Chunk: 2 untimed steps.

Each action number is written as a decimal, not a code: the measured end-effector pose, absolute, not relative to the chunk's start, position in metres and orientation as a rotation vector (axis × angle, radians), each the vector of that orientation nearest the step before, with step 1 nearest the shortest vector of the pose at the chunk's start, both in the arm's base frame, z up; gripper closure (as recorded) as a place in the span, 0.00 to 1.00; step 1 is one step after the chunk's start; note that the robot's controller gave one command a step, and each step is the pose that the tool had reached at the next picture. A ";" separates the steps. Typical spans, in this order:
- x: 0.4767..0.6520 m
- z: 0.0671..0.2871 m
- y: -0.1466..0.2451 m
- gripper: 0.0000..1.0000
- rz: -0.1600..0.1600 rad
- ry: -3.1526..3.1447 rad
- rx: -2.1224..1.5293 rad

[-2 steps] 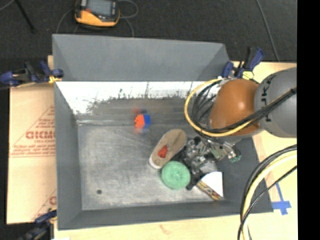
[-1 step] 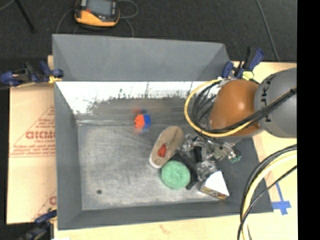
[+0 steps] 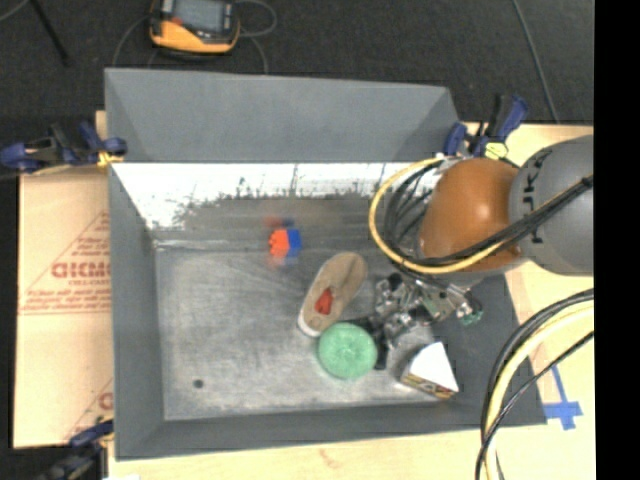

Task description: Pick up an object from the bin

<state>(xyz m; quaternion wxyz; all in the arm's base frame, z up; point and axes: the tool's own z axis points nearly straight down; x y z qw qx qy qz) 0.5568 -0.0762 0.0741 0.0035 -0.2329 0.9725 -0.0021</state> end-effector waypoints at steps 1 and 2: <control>0.557 0.074 -0.076 1.00 -0.007 3.048 -0.730; 0.548 0.112 -0.072 1.00 0.002 3.062 -0.716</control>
Offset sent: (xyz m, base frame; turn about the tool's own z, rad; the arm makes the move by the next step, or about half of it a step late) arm -0.0102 0.0074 0.0695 0.0173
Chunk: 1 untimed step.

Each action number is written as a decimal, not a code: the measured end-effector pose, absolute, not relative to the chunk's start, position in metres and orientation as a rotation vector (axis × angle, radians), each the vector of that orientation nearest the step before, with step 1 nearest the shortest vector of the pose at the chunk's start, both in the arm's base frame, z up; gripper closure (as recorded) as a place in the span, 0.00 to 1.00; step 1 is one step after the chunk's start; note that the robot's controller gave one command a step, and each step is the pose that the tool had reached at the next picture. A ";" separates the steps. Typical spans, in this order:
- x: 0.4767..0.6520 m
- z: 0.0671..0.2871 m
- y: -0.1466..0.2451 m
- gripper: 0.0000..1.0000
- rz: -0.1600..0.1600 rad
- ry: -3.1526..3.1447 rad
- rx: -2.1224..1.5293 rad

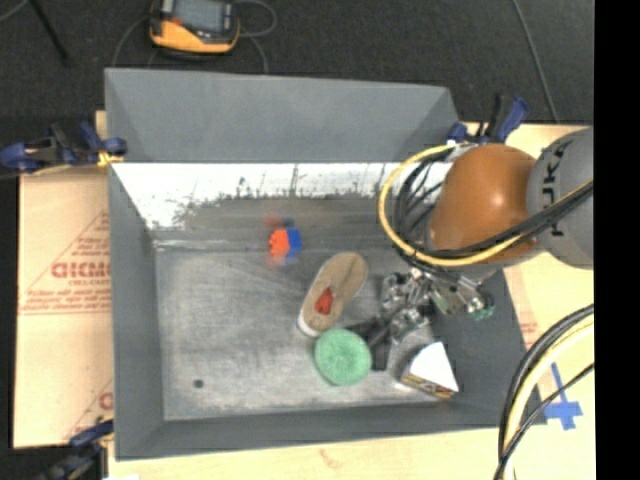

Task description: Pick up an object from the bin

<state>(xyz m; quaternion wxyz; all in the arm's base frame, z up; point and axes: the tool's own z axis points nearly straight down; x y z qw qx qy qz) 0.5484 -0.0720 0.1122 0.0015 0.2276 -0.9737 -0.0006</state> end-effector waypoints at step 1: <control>0.552 0.174 -0.075 1.00 -0.001 -3.063 0.696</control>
Offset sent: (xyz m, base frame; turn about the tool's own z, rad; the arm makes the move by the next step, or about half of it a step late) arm 0.0053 0.0051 0.1159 -0.0744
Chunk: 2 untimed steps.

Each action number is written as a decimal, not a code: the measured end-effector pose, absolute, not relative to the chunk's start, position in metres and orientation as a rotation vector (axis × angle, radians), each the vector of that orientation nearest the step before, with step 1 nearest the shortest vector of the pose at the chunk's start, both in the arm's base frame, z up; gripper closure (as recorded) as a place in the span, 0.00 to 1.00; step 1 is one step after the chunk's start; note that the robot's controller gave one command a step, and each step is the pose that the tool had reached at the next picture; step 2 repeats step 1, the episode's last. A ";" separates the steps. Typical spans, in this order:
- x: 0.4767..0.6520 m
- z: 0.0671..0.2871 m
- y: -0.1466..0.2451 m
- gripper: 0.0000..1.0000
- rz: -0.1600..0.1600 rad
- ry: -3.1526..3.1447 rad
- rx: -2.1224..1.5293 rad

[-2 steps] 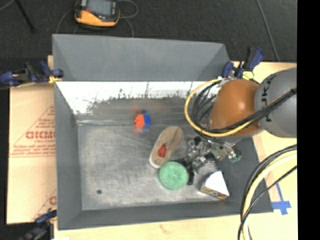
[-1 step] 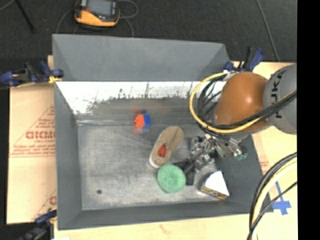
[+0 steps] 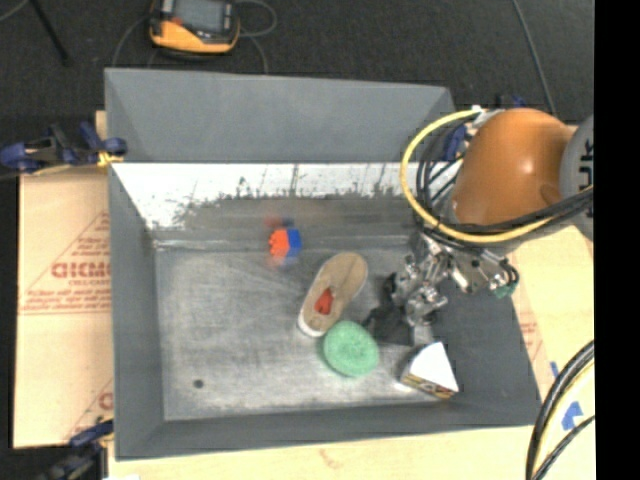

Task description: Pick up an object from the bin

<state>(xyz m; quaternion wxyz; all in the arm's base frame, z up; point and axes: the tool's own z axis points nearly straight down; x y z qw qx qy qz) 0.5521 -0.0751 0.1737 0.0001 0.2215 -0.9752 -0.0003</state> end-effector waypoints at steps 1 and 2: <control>0.554 0.223 -0.069 1.00 0.002 -3.036 0.819; 0.554 0.223 -0.069 1.00 0.002 -3.036 0.819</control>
Offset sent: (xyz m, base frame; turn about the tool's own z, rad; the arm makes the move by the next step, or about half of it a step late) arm -0.0265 -0.0116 0.0655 -0.0767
